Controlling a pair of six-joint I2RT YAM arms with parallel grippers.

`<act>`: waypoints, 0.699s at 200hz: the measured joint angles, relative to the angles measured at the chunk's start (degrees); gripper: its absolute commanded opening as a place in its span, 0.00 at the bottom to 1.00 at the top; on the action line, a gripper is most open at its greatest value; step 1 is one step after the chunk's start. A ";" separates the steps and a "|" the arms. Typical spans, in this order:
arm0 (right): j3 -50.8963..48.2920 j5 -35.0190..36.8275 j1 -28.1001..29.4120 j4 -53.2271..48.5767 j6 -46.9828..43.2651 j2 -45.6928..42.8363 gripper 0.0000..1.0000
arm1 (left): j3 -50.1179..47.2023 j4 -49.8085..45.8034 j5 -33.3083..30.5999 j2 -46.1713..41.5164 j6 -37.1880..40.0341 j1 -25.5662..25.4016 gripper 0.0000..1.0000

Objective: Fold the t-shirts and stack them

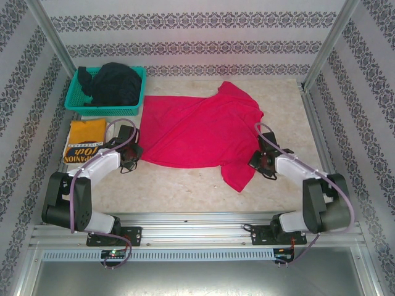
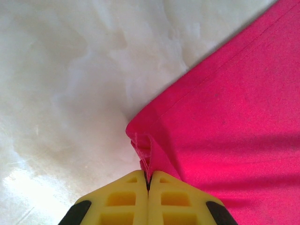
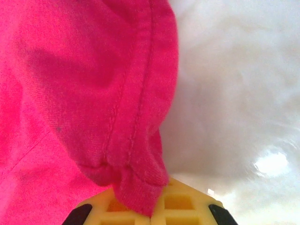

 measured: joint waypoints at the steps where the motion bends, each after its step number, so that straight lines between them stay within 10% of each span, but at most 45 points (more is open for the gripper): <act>1: -0.24 0.04 0.00 -0.11 0.13 -0.48 0.00 | -0.02 0.00 0.00 -0.07 0.02 0.00 0.00; 50: -8.35 -0.57 2.91 -4.76 7.63 -15.91 0.01 | -0.02 -0.04 -0.42 -2.75 0.02 0.50 0.00; 82: -11.61 -0.76 4.42 -6.38 11.93 -20.37 0.43 | 0.00 -0.02 -0.63 -2.99 0.04 0.70 0.00; 140: -12.33 -3.96 4.55 -4.33 12.31 -19.43 0.37 | -0.02 -0.02 -0.39 -2.91 0.07 0.70 0.00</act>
